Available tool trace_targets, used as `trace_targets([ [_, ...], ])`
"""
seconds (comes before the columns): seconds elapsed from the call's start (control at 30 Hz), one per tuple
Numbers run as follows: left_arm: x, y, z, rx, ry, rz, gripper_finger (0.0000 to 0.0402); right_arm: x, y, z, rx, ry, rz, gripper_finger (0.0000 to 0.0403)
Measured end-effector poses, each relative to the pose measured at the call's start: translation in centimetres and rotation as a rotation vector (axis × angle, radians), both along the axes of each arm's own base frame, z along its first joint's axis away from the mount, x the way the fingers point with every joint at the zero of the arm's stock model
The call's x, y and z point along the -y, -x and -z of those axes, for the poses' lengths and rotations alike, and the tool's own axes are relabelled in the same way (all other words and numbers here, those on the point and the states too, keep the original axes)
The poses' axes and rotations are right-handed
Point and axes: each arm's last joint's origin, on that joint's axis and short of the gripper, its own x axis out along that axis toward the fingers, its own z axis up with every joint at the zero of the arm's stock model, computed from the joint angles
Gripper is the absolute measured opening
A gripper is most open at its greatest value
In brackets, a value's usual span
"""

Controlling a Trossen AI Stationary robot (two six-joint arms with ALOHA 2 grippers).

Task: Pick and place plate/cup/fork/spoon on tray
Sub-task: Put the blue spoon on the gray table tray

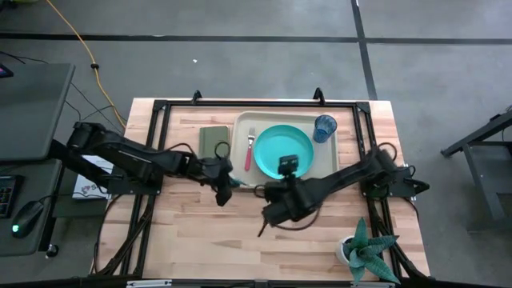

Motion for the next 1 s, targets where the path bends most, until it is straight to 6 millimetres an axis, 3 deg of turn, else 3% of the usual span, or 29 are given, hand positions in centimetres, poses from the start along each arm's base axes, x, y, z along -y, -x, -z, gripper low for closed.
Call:
trace_targets([
  [0.1, -0.2, 1.2, -1.6, 0.029, -0.090, -0.050, 0.0000, -0.1, 2.1, -2.1, 0.137, -0.029, 0.028, 0.0235],
  [0.2, 0.0, 2.9, -2.5, 0.067, -0.150, -0.087, 0.0000, -0.3, 4.8, -2.8, 0.245, -0.010, 0.057, 0.0236],
  [0.37, 0.0, 5.2, -3.0, 0.146, -0.165, -0.116, 0.0000, -0.2, 8.5, -1.8, 0.411, -0.036, 0.069, 0.0236],
  [0.47, -0.1, 6.1, -3.1, 0.159, -0.164, -0.131, 0.0000, 0.0, 9.6, -0.7, 0.473, -0.084, 0.062, 0.0236],
  [0.73, -0.1, 6.6, -3.2, 0.176, -0.163, -0.127, 0.0000, 0.6, 10.3, 0.6, 0.536, -0.145, 0.047, 0.0236],
  [1.0, 1.8, 6.9, -2.7, 0.115, -0.016, 0.207, 0.0000, 0.2, 9.9, 0.7, 0.542, -0.225, 0.046, 0.0236],
])
